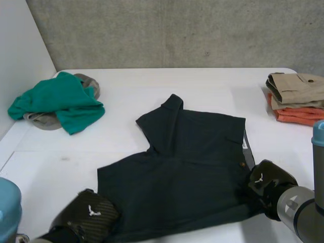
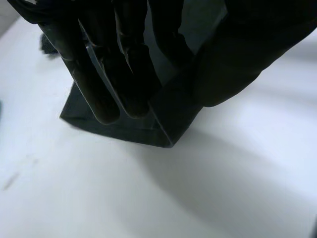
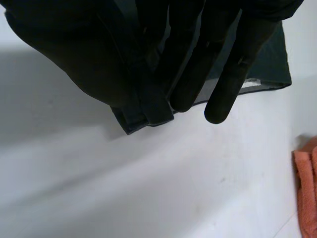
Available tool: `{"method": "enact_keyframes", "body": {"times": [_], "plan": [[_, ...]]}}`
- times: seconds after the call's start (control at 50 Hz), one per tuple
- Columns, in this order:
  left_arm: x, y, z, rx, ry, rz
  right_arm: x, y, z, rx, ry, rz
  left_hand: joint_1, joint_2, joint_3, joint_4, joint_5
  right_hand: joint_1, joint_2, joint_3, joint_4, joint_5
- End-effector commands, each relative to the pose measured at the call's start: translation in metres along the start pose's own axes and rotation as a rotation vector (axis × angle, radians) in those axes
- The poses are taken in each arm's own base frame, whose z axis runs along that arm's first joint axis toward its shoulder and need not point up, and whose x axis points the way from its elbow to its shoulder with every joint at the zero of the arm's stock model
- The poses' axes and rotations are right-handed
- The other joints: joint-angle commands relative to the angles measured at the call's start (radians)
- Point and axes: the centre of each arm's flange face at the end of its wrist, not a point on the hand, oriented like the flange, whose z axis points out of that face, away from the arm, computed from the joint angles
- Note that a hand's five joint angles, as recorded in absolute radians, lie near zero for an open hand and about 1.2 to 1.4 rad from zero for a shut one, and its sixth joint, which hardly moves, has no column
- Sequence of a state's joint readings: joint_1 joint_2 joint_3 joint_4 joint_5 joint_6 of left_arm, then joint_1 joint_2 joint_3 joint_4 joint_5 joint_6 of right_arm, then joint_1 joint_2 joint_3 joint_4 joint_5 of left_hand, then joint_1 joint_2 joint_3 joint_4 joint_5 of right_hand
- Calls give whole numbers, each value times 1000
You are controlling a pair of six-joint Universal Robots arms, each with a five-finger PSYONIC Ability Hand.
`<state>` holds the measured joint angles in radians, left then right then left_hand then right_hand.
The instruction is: Fold the laundry.
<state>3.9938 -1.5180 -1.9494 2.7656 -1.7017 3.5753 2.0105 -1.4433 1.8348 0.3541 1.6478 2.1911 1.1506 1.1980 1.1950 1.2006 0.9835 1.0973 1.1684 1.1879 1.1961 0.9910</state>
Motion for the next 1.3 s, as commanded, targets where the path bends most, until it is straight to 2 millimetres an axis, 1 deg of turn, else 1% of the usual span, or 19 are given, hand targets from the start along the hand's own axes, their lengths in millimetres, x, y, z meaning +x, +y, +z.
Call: {"method": "enact_keyframes", "body": {"times": [0.02,0.04,0.06,0.08,0.16,0.2,0.24,0.32,0.34,0.4,0.42,0.56,0.72,0.78,0.88,1.02,1.1,1.14,1.3], "plan": [[5,-18,21,91,-12,18,0,-3,5,63,28,21,109,62,65,59,102,299,228,208,200,231],[3,-25,26,122,-28,20,0,-4,9,78,41,21,-552,-599,-596,-602,-559,299,228,208,200,231],[2,-29,29,136,-35,28,0,-4,11,82,46,22,-866,-914,-911,-916,-874,299,228,208,200,231],[0,-33,31,151,-43,37,-1,-4,12,86,49,24,-976,-1023,-1020,-1026,-984,299,228,208,200,231],[-21,-58,50,236,-133,77,-4,-4,20,97,59,23,-975,-1023,-1020,-1025,-983,299,228,208,200,231],[-45,-72,71,288,-224,79,-4,-5,21,104,64,24,-964,-1011,-1008,-1014,-971,299,228,208,200,231],[-57,-80,83,325,-260,79,-3,-5,22,110,74,26,-961,-1008,-1005,-1011,-968,299,228,208,200,231],[-79,-96,124,431,-260,95,-1,-8,24,131,96,28,-928,-976,-973,-978,-936,299,228,208,200,231],[-86,-101,142,468,-232,101,1,-9,25,141,109,29,-882,-929,-926,-932,-889,299,228,208,200,231],[-100,-106,169,512,-189,104,3,-11,28,159,136,32,-796,-844,-841,-846,-804,299,228,208,200,231],[-107,-106,187,524,-163,104,4,-11,28,163,141,32,-758,-806,-803,-808,-766,299,228,208,200,231],[-109,-101,248,581,-41,127,1,-10,40,163,145,33,-661,-709,-706,-711,-669,299,228,208,200,231],[-105,-84,290,569,7,122,-4,-8,49,155,134,32,-573,-621,-618,-623,-581,299,228,208,200,231],[-105,-82,296,564,5,120,-3,-8,50,157,136,32,-409,-457,-454,-459,-417,299,228,208,200,231],[-107,-83,305,572,-13,124,-1,-7,54,155,146,38,244,197,200,194,237,299,228,208,200,231],[-114,-85,297,461,-191,95,3,-8,55,157,158,42,246,198,201,196,238,299,228,208,200,231],[-127,-95,264,401,-318,82,5,-10,55,165,169,42,246,198,201,196,238,299,228,208,200,231],[-125,-95,247,386,-326,104,6,-11,55,170,175,43,246,198,201,196,238,299,228,208,200,231],[-113,-73,233,261,-347,185,4,-13,54,184,168,94,246,198,201,196,238,299,228,208,200,231]]}}
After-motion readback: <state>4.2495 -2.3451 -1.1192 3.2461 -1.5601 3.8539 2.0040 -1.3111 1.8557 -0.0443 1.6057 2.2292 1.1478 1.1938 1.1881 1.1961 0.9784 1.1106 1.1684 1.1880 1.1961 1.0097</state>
